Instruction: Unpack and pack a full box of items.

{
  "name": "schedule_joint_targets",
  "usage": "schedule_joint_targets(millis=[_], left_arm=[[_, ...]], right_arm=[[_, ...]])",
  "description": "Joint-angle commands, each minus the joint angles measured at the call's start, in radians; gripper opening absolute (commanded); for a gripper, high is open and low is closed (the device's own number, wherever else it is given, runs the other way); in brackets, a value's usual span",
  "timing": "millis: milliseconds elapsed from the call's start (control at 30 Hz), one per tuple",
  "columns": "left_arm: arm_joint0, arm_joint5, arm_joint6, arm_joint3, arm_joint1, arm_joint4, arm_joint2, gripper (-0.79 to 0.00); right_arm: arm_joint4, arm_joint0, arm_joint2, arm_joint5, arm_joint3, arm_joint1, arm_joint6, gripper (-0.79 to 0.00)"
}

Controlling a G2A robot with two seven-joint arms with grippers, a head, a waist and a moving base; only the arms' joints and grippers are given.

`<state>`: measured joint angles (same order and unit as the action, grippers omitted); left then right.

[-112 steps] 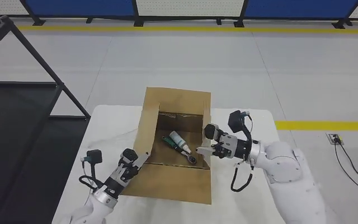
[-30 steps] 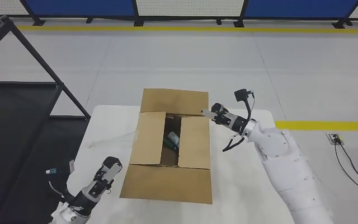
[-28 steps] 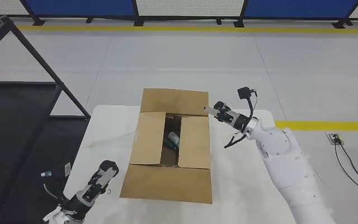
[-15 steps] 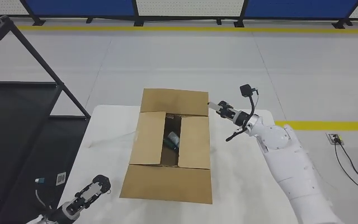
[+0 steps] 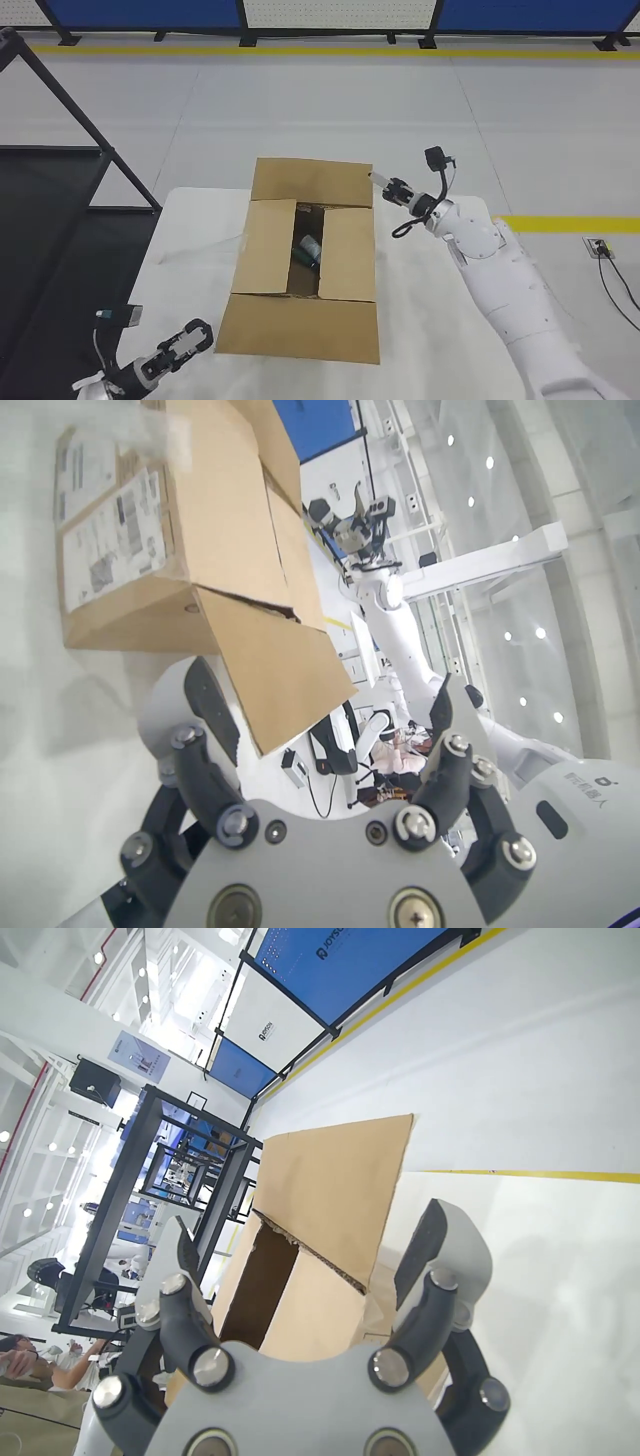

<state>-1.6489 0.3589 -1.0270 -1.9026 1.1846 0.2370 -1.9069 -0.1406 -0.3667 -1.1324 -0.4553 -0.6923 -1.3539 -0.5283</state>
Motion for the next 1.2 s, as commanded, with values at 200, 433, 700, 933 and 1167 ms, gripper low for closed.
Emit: schedule_joint_targets(millis=[200, 433, 700, 933, 1167], left_arm=[[-0.006, 0.005, -0.108, 0.029, -0.014, 0.104, 0.003, 0.000], [-0.013, 0.002, -0.130, 0.022, -0.023, 0.106, 0.021, 0.000], [-0.003, -0.003, -0.123, 0.006, -0.031, 0.064, 0.065, 0.000], [0.003, 0.008, -0.127, -0.010, -0.039, 0.080, 0.083, 0.000], [0.000, 0.029, -0.121, -0.042, -0.046, 0.121, 0.088, 0.000]], right_arm=[[0.059, 0.116, 0.072, -0.071, 0.240, -0.062, 0.009, 0.000], [0.105, 0.162, 0.104, -0.118, 0.338, -0.106, -0.022, 0.000], [0.219, 0.191, 0.066, -0.248, 0.400, -0.115, -0.107, 0.000], [0.354, 0.189, 0.009, -0.358, 0.398, -0.094, -0.322, 0.000], [0.383, 0.161, 0.001, -0.395, 0.311, -0.074, -0.442, 0.000]])
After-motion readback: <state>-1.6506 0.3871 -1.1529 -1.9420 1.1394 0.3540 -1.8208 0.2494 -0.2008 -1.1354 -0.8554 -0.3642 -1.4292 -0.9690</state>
